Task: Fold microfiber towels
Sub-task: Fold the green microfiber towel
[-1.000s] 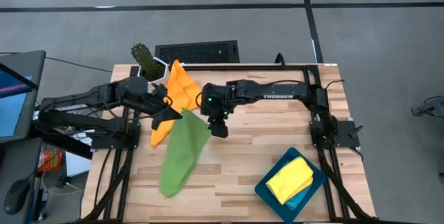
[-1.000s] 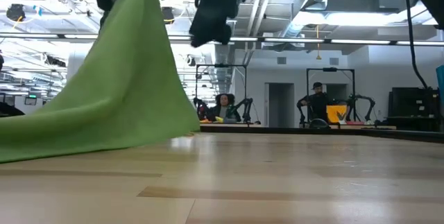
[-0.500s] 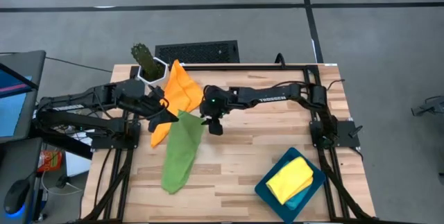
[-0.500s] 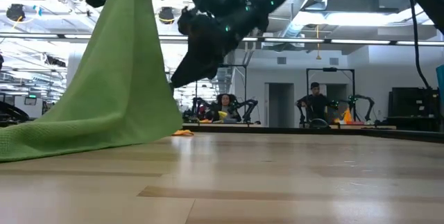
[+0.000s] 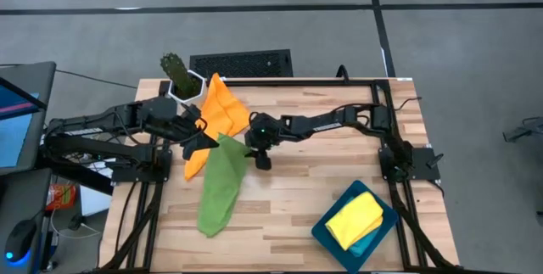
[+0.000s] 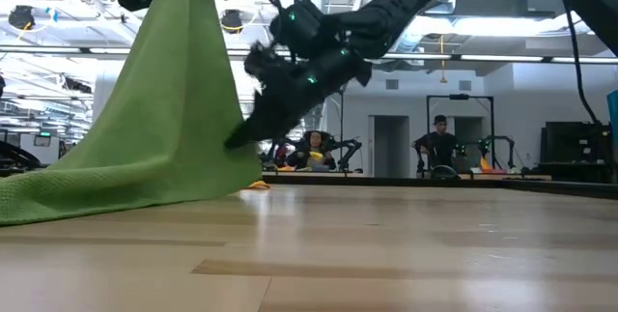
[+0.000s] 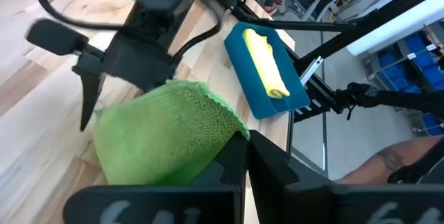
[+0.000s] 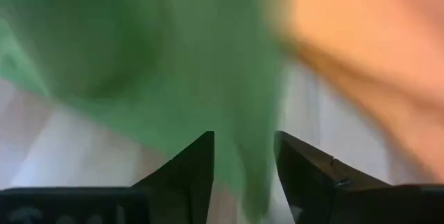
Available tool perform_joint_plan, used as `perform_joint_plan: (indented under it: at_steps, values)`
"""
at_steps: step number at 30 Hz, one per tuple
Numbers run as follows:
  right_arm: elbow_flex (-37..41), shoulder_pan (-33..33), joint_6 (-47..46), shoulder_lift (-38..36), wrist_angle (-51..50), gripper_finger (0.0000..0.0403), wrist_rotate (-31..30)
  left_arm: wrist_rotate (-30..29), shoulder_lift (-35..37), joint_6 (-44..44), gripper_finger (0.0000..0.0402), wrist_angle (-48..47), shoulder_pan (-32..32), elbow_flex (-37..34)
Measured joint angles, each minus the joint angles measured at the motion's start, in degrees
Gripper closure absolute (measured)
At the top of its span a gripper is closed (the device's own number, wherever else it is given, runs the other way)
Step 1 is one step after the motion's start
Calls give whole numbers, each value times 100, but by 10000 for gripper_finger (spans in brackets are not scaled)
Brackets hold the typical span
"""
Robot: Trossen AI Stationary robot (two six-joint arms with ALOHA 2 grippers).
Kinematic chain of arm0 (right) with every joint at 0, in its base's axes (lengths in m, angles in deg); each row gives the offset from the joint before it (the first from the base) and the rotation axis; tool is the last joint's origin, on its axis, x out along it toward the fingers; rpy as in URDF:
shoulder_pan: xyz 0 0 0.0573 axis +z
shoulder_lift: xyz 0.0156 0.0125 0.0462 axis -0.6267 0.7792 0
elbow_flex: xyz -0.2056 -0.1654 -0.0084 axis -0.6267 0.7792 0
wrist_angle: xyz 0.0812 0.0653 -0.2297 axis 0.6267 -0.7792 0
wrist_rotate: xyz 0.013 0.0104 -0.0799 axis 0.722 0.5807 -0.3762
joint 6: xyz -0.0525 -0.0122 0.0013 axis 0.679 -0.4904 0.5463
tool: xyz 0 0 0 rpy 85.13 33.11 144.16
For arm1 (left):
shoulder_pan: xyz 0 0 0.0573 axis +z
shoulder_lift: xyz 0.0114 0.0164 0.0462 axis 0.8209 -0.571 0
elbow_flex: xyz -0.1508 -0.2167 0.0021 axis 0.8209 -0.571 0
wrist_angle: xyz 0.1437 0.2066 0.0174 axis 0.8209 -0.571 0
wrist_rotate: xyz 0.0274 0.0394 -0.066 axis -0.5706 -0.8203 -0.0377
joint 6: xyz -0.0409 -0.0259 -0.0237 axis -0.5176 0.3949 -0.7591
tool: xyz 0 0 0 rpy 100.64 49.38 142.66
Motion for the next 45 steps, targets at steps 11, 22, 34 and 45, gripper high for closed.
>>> perform_joint_plan:
  at_steps: [11,22,34,45]
  values:
    - [-2,-130,-114,-363,-800,386,-27,-83,2,-82,401,-8,-2,0]
    - [-4,-229,238,-2885,-3863,393,-1434,-1219,-461,703,401,462,138,-2]
    - [-7,-1458,1069,-4526,-4489,393,-4230,-2027,-1661,3313,401,3790,1311,-2]
    - [-7,-2302,1707,-4750,-3995,393,-4981,-1455,-2607,4768,401,5094,2723,58]
